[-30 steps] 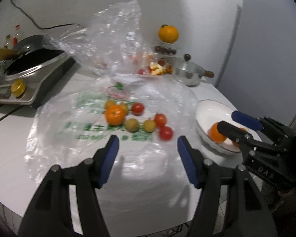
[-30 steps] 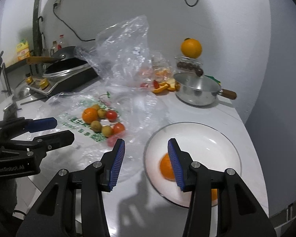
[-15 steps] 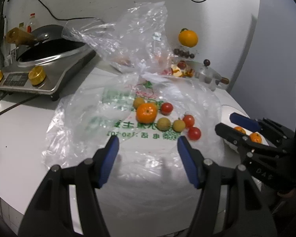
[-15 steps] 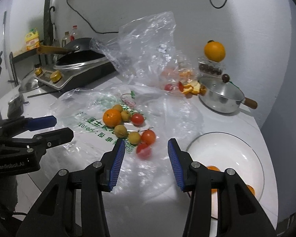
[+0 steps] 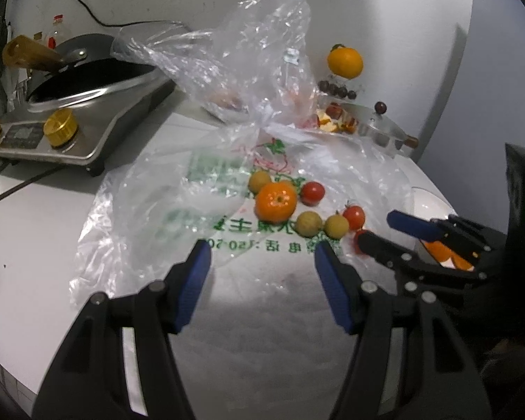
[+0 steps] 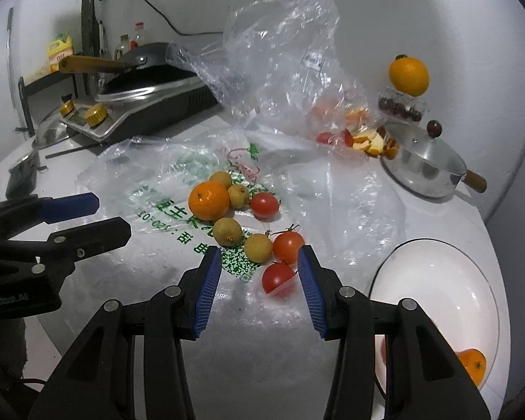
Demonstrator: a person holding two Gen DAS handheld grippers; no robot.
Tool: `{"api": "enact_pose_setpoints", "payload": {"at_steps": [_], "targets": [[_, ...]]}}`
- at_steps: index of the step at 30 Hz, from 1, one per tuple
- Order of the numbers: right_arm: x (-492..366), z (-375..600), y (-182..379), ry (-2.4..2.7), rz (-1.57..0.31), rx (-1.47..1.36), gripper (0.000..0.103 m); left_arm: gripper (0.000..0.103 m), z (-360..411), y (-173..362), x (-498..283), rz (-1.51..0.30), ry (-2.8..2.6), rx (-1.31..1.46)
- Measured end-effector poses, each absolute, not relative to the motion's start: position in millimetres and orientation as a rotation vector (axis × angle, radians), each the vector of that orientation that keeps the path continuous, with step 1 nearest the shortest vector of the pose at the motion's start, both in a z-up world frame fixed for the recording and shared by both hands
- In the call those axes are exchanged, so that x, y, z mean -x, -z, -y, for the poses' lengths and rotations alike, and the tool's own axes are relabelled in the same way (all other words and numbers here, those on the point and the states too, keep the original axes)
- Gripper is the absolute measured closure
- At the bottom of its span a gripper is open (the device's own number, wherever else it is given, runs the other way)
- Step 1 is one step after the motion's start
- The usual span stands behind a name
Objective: Organize fruits
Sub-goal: 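Move the right gripper back to the bag and grasp a red tomato, then carry the red tomato with the right gripper over the white plate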
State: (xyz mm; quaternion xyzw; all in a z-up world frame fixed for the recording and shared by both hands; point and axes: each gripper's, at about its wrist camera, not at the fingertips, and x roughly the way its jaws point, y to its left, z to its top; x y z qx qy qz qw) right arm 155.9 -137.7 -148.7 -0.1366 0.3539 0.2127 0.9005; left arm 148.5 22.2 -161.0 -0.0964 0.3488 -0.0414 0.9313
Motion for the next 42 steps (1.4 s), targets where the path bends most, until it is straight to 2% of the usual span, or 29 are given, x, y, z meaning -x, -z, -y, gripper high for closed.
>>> {"api": "enact_pose_setpoints", "payload": {"at_steps": [15,25,42], "targets": [[-179,139,173,-0.417,-0.834,0.269,0.055,0.04,-17,171,-167,-0.748,0.102,0.185],[-183,138,180,-0.414,-0.844,0.316,0.073,0.04,-8,177,-176,-0.772,0.114,0.171],[-155,166,126,-0.474,-0.678,0.221,0.076,0.04,21,160,-166,-0.742,0.141,0.106]]}}
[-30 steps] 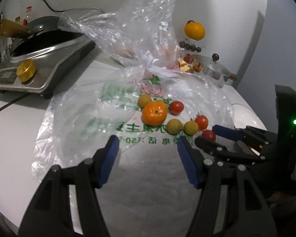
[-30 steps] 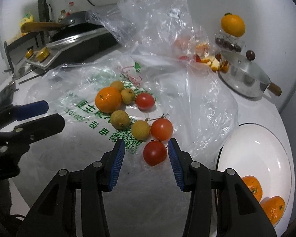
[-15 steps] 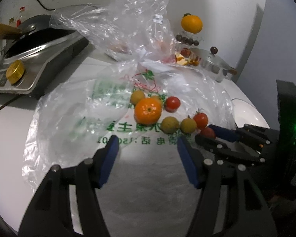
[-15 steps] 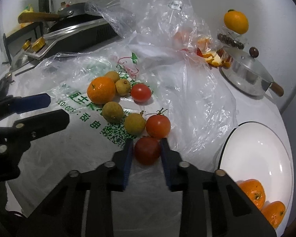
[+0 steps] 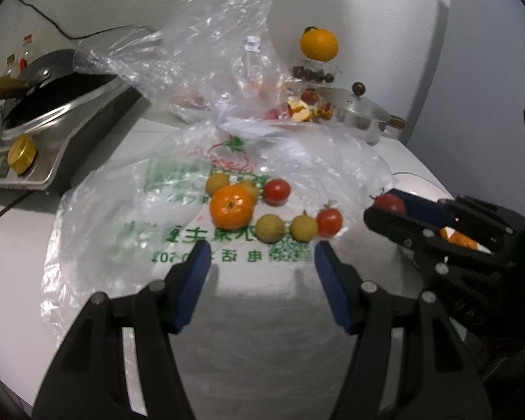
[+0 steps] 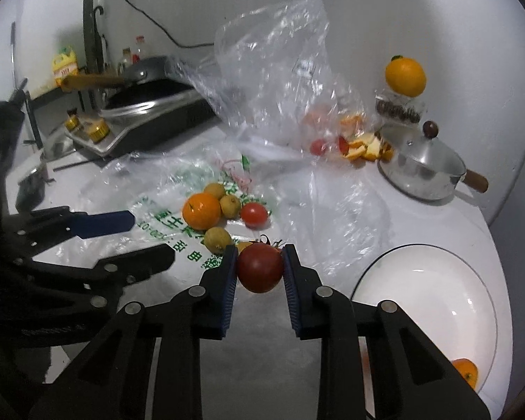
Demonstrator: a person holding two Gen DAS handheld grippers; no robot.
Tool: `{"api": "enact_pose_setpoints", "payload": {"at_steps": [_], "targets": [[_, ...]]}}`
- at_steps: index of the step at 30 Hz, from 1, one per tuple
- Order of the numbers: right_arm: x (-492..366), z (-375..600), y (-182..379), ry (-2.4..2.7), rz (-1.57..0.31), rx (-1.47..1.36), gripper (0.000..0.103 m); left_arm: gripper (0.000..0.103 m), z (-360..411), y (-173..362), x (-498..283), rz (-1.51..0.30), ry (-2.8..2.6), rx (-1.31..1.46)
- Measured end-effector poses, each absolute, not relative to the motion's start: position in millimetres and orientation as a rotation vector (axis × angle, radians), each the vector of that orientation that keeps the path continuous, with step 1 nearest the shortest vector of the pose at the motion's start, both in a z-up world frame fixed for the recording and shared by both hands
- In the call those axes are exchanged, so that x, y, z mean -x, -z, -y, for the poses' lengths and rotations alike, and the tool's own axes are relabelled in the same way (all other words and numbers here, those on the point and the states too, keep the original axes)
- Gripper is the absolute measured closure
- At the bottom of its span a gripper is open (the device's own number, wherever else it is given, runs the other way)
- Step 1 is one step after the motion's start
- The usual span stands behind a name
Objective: Organize fruits
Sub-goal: 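Carry the red tomato with the right gripper over the white plate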
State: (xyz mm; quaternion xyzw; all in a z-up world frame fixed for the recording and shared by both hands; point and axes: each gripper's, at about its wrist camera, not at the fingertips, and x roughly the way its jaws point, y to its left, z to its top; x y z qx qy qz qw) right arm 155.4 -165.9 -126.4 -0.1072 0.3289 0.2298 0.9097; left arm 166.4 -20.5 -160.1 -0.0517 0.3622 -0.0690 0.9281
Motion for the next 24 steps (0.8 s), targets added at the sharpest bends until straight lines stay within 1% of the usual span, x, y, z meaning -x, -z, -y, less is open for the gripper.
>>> {"api": "enact_pose_setpoints", "payload": {"at_steps": [10,24], "targets": [[-150,200,119,-0.437,-0.65,0.182,0.076,0.04,52,156,-170,-0.73,0.164,0.039],[-159,237,117,-0.409,-0.627,0.133,0.076,0.041,88,162,-206,-0.744,0.204,-0.036]]}}
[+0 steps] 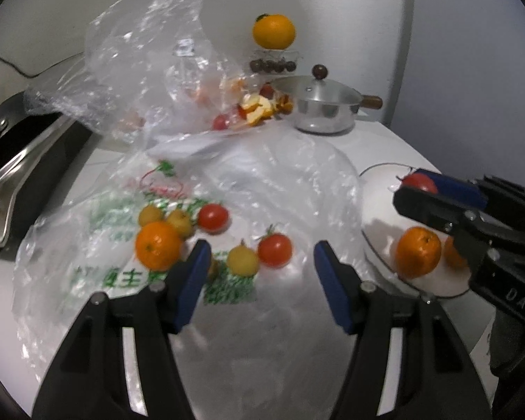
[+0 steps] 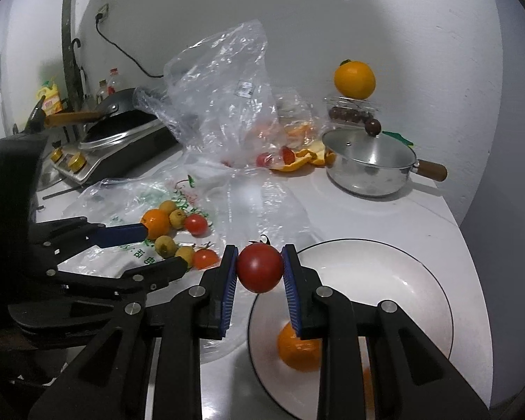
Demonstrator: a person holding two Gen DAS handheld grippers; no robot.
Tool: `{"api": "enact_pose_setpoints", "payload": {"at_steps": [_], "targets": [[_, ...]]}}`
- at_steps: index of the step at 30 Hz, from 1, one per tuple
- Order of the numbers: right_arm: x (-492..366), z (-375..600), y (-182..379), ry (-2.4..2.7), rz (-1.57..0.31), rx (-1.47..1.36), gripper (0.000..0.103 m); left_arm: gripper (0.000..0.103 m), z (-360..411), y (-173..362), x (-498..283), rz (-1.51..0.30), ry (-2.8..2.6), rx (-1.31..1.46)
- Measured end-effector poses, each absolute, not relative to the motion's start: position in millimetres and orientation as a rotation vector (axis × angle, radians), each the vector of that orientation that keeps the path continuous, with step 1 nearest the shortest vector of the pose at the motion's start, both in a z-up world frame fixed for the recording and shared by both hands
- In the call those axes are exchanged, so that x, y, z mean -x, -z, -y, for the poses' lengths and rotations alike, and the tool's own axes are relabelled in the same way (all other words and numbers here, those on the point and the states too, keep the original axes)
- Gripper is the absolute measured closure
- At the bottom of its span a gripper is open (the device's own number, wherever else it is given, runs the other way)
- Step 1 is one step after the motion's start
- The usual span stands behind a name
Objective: Organize fruits
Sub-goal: 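Carry the red tomato with the right gripper over the white plate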
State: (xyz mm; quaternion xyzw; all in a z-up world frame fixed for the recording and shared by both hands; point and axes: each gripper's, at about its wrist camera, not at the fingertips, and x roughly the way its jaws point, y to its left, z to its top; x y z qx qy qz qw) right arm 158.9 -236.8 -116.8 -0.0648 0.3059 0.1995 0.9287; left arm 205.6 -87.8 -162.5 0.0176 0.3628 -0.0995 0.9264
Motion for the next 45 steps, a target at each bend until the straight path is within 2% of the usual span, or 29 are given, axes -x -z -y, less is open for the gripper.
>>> {"api": "enact_pose_setpoints", "payload": {"at_steps": [2,4,10,16,28,33,45], "targets": [[-161,240,117,-0.406,-0.626,0.13,0.076,0.041,94,163,-210,-0.738,0.224,-0.047],[-162,244,117,-0.405,-0.623,0.126,0.076,0.048,97,164,-214,-0.742,0.239,-0.051],[-165,250,119,-0.405,-0.628,0.114,0.076,0.052,103,171,-227,-0.768,0.243,-0.061],[-167,253,120,-0.401,-0.629,0.109,0.076,0.065,103,181,-238,-0.812,0.233,-0.055],[-166,257,122,-0.386,-0.631,0.102,0.076,0.066,115,187,-244,-0.832,0.265,-0.132],[-163,260,120,-0.376,-0.628,0.1,0.076,0.075,121,191,-246,-0.846,0.24,-0.197],[-155,265,114,-0.361,-0.612,0.097,0.076,0.075,118,177,-235,-0.817,0.277,-0.15]]}}
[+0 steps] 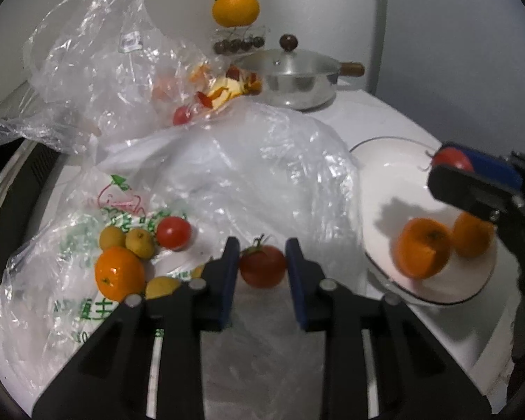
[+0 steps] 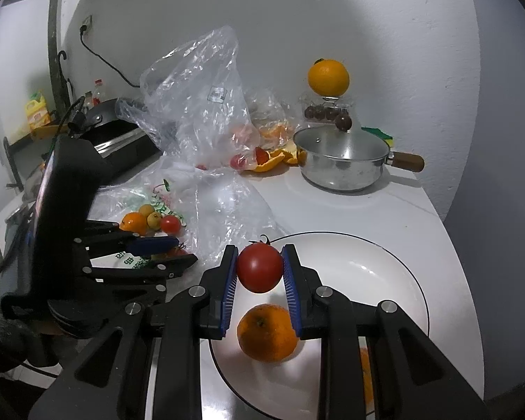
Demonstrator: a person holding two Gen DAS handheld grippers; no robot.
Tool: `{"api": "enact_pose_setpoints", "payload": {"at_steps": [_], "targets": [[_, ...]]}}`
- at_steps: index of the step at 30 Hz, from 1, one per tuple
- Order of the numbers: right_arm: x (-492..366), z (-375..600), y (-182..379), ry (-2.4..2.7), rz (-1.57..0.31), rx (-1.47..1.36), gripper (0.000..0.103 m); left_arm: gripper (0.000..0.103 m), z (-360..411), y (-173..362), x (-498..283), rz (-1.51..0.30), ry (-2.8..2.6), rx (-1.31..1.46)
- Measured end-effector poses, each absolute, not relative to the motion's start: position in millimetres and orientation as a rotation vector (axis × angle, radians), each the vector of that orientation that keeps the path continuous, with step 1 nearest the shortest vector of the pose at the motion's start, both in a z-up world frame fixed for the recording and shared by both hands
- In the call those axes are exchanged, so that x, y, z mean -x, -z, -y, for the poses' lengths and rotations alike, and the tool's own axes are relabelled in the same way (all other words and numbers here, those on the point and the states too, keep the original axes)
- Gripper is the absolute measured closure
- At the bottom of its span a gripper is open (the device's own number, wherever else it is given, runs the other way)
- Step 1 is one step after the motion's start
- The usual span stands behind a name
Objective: Organize fruits
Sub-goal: 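Carry the red tomato with the right gripper over the white plate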
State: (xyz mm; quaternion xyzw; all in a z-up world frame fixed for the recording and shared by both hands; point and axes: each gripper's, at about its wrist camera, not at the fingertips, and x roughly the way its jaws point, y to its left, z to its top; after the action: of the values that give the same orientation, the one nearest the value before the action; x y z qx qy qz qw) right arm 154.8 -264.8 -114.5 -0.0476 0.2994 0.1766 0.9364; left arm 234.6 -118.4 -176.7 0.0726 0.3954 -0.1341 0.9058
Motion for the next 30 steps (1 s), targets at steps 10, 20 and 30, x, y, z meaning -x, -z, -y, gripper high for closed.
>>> {"api": "enact_pose_setpoints", "payload": {"at_steps": [10,20,30], "targets": [[-141,267,104,-0.354,-0.586,0.105,0.076,0.075,114,154,-218,-0.757,0.256,-0.125],[-129,275,99,-0.337,-0.576,0.104,0.076,0.075,114,134,-198,-0.713,0.246,-0.11],[-118,297,98,-0.304,-0.578,0.098,0.076,0.075,136,126,-183,-0.701,0.283,-0.107]]}}
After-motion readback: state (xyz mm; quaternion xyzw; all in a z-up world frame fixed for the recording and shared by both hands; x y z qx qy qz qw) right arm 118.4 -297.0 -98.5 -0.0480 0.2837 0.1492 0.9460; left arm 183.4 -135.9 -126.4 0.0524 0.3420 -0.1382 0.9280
